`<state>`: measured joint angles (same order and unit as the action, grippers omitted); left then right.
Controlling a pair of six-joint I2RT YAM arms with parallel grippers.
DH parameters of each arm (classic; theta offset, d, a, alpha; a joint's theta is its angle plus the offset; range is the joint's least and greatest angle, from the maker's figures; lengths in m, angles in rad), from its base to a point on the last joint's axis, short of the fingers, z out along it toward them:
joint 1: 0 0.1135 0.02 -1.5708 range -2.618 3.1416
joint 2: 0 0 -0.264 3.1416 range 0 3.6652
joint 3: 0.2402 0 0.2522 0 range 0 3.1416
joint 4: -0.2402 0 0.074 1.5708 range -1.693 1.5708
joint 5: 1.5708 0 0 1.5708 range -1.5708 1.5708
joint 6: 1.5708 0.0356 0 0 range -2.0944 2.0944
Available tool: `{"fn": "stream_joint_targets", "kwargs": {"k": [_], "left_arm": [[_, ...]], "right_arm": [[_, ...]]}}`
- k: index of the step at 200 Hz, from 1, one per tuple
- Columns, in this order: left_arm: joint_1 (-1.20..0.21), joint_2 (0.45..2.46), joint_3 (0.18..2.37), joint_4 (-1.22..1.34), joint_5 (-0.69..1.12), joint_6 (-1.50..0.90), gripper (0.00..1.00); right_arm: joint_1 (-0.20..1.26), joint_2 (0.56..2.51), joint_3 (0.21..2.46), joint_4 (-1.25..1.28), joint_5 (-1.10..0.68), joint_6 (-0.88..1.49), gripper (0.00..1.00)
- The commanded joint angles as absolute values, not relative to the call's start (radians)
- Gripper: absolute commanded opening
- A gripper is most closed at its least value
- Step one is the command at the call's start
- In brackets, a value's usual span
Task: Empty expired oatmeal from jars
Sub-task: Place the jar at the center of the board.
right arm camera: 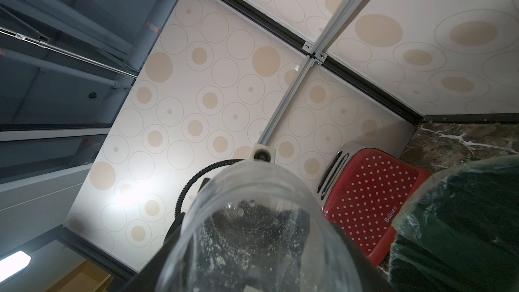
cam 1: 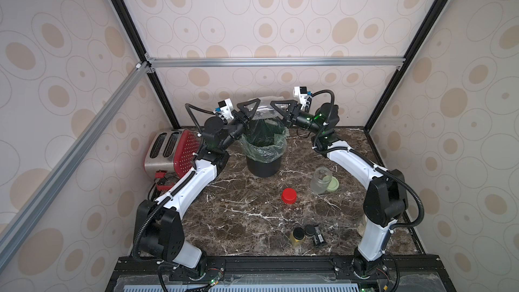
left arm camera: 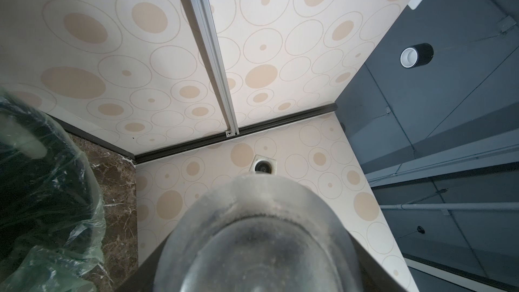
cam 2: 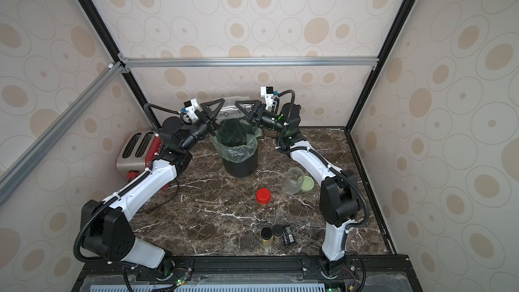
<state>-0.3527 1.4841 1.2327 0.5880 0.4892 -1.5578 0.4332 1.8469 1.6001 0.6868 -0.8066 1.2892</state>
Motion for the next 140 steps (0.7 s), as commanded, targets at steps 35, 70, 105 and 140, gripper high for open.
{"fn": "stream_joint_targets", "kwargs": {"k": [35, 70, 105, 140], "left_arm": [[-0.356, 1.236, 1.193, 0.085, 0.436, -1.124, 0.99], [-0.367, 1.175, 1.176, -0.222, 0.319, -0.865, 0.99], [-0.388, 1.173, 1.156, -0.292, 0.277, -0.757, 0.99], [-0.431, 1.203, 1.194, -0.344, 0.236, -0.687, 0.99]], "right_arm": [[0.397, 1.621, 1.526, 0.256, -0.788, 0.957, 0.41], [0.396, 1.433, 1.496, -0.295, -0.572, 0.512, 0.40], [0.401, 1.325, 1.462, -0.618, -0.392, 0.298, 0.40], [0.463, 1.294, 1.411, -0.728, -0.176, 0.210, 0.40]]}}
